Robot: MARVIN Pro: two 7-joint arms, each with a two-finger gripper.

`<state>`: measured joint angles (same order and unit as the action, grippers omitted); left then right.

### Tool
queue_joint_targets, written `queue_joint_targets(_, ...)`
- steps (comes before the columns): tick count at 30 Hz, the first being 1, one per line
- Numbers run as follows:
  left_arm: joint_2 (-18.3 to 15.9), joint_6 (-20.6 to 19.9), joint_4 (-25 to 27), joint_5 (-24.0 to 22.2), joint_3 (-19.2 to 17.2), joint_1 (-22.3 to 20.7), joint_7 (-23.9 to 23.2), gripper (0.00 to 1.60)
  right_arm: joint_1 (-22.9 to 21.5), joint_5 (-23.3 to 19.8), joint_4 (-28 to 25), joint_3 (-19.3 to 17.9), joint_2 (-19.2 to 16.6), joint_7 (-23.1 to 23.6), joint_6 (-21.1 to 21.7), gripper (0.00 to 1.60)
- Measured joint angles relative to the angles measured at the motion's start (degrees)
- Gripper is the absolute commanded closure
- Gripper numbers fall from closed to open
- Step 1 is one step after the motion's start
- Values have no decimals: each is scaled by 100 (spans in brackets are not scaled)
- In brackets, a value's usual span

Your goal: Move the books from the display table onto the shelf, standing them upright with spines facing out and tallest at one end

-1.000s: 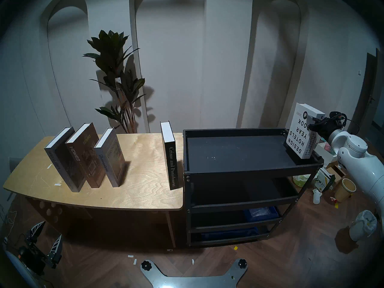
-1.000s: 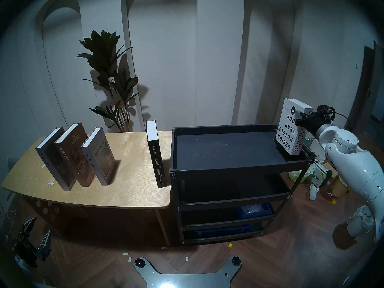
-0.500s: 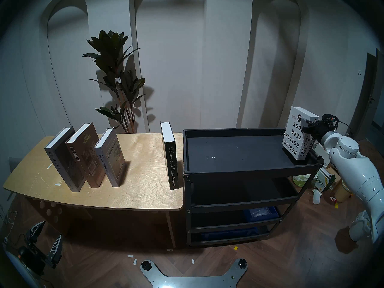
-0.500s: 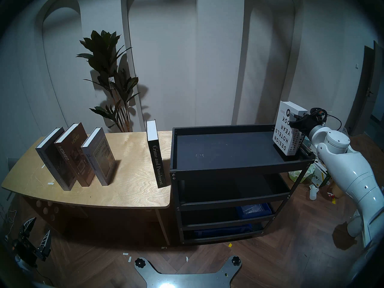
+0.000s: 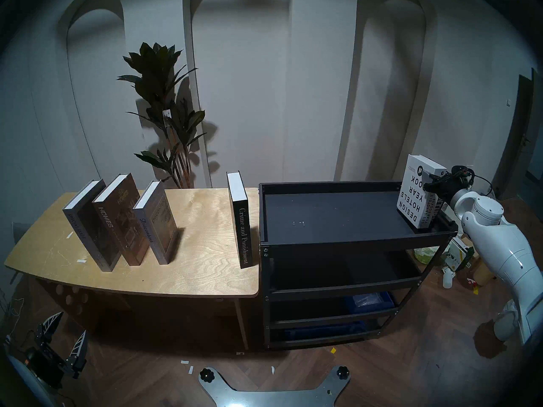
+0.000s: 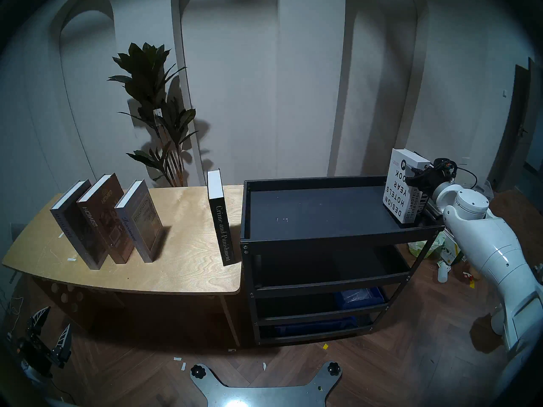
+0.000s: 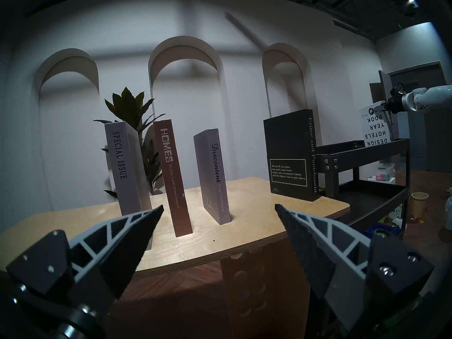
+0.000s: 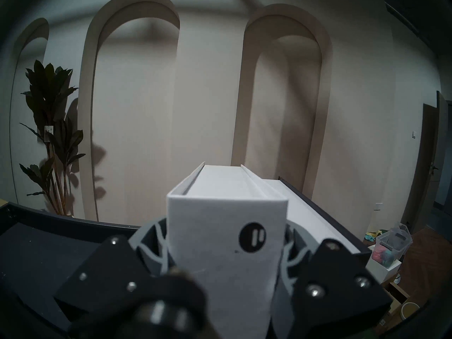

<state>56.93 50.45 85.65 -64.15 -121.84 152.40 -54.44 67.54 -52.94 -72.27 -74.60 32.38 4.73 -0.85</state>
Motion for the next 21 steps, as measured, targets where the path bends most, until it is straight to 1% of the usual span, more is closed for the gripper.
queue_joint_targets(10,-70,68,1,-33,54,59,69,0,581,-323,-379,-351,-280,-19,-190,160)
queue_joint_targets(12,-90,86,4,-34,69,76,89,0,813,-468,-452,-420,-394,-52,-272,160)
queue_joint_targets(15,-110,104,6,-34,82,94,107,0,1058,-616,-507,-471,-503,-78,-369,160)
queue_joint_targets(17,-116,110,7,-34,87,99,113,0,1127,-654,-517,-479,-532,-81,-398,160)
queue_joint_targets(21,-146,138,12,-41,109,124,143,0,1481,-827,-561,-529,-655,-91,-574,160)
